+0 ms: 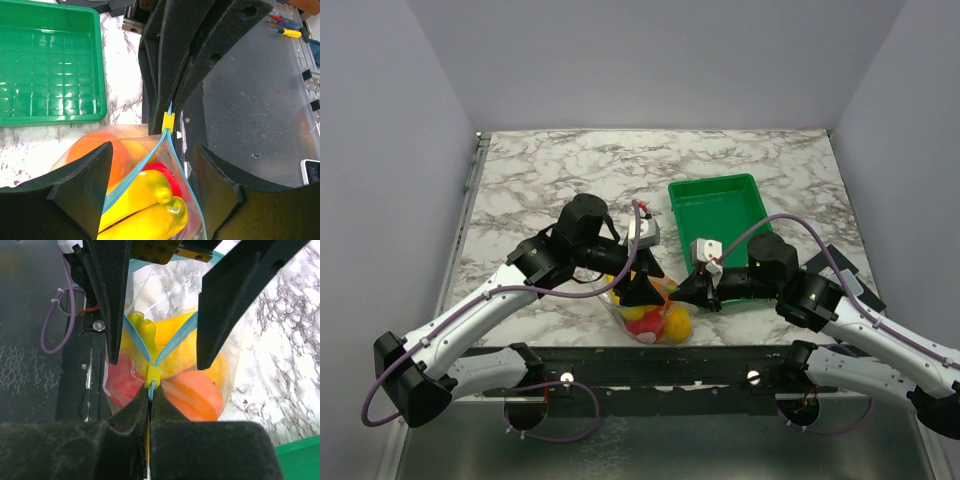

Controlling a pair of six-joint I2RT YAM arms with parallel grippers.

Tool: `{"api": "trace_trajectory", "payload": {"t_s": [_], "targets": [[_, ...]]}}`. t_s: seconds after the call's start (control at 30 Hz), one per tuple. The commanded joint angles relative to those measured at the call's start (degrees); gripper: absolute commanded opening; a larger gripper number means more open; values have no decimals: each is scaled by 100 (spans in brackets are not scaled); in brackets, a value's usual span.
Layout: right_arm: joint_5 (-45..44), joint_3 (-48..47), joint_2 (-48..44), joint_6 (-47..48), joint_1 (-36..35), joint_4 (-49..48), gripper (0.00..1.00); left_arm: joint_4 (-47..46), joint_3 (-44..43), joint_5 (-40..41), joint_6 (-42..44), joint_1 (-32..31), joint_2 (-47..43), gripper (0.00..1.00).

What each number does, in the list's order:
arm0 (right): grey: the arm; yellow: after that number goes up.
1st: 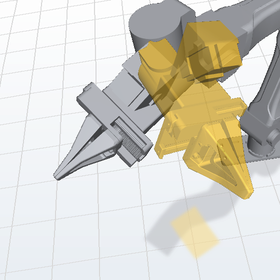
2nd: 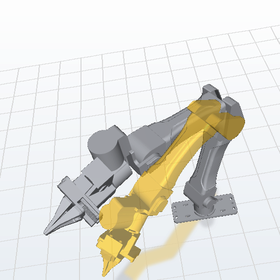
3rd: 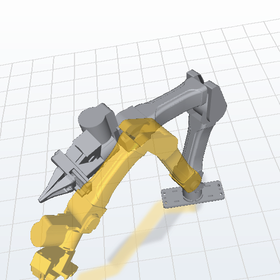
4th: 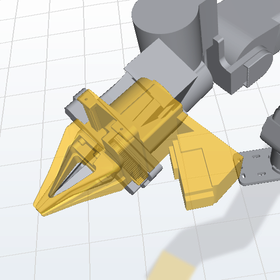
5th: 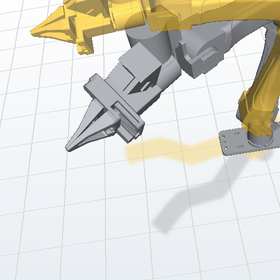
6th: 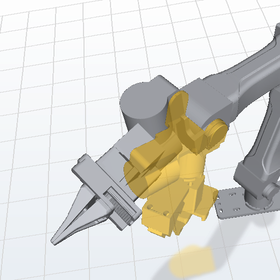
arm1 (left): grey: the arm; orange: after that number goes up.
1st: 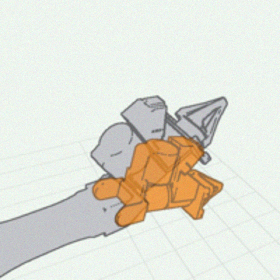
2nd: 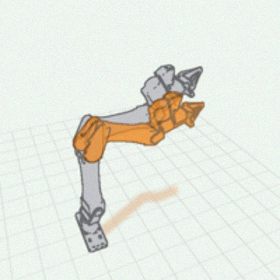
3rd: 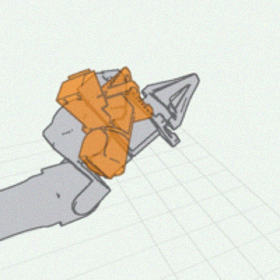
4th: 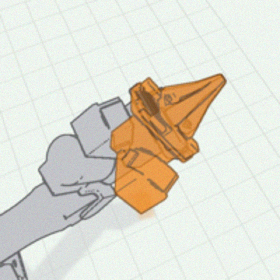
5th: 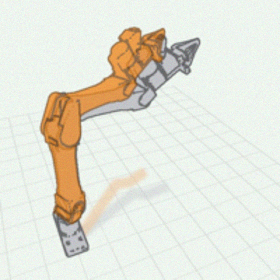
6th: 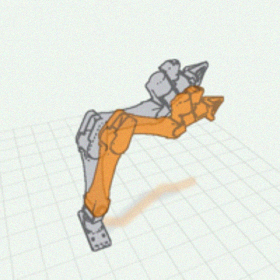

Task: Place the food in the zip-top bag and seal the zipper
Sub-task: Zip the zipper food storage bag at the center of the board.

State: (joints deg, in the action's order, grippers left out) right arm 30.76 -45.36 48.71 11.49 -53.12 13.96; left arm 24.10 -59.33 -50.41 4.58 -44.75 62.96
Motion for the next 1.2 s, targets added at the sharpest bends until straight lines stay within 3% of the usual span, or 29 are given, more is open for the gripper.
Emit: {"api": "trace_trajectory", "payload": {"t_s": [0.0,0.23,0.4,0.67,0.73,1.0,1.17], "targets": [[-50,5,-99,-49,30,-7,1,323,12,332,148,-25,-281,65],[-64,32,-112,-109,30,-33,1,425,-13,528,210,-25,-313,46],[-214,38,-216,-176,30,-88,1,429,18,453,210,-30,-211,42],[-377,-2,-198,-256,30,-122,1,429,77,467,215,-55,-203,14],[-434,-15,-181,-276,30,-122,1,429,80,478,211,-60,-213,0],[-642,-104,-165,-349,30,-15,1,425,37,636,181,-77,-257,0],[-605,-60,-282,-373,30,15,13,347,33,802,127,-73,-333,0]]}}
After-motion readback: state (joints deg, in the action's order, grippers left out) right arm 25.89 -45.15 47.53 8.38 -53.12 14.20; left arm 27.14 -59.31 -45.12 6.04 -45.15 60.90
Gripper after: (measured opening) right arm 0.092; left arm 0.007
